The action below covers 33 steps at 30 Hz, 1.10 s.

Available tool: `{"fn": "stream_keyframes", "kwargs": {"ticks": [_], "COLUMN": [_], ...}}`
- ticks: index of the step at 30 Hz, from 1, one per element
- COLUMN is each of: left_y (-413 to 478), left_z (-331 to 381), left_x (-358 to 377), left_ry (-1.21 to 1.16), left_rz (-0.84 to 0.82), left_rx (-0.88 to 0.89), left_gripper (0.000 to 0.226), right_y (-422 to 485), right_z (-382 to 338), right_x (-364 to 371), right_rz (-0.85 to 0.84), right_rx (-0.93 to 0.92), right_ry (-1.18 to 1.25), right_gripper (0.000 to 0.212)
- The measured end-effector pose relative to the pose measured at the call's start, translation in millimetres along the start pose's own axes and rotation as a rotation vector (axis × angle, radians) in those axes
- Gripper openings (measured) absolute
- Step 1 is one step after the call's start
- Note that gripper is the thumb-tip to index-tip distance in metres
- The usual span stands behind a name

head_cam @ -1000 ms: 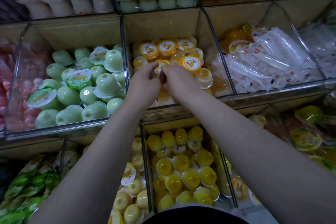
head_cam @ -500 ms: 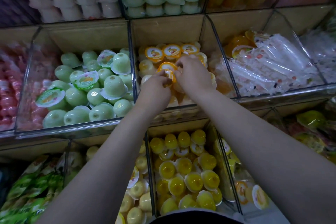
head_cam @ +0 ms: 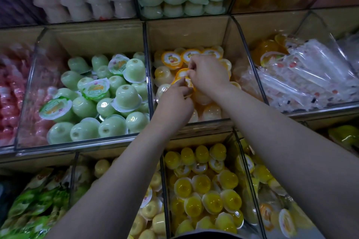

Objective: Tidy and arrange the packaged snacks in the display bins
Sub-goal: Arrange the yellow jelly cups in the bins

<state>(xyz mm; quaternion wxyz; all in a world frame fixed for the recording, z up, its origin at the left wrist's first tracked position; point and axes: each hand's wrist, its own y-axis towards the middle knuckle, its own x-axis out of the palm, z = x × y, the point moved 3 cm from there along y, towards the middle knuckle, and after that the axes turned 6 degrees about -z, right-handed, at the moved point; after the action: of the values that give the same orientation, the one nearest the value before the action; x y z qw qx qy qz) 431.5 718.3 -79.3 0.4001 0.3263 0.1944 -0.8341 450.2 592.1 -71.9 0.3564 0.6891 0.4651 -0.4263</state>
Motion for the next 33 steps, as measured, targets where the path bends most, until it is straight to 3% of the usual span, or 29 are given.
{"fn": "stream_keyframes", "kwargs": {"ticks": [6, 9, 12, 18, 33], "left_y": [-0.4, -0.7, -0.6, -1.3, -3.2], "left_z": [-1.0, -0.6, -0.9, -0.2, 2.7], "left_x": [-0.3, 0.3, 0.5, 0.1, 0.8], "left_ry": [-0.013, -0.014, -0.018, 0.004, 0.052], "left_rz": [0.009, 0.015, 0.019, 0.015, -0.031], "left_rx": [0.005, 0.008, -0.002, -0.002, -0.002], "left_gripper": [0.045, 0.042, 0.041, 0.037, 0.044], "right_y": [-0.1, 1.5, 5.4, 5.9, 23.5], "right_z": [-1.6, -1.0, 4.9, 13.9, 2.7], "right_x": [-12.6, -8.1, 2.0, 0.9, -5.0], "right_rz": [0.137, 0.063, 0.009, 0.092, 0.039], "right_rx": [-0.121, -0.215, -0.239, -0.049, 0.309], "right_ry": [-0.045, -0.159, -0.126, 0.099, -0.118], "right_gripper": [0.012, 0.013, 0.011, 0.013, 0.021]}}
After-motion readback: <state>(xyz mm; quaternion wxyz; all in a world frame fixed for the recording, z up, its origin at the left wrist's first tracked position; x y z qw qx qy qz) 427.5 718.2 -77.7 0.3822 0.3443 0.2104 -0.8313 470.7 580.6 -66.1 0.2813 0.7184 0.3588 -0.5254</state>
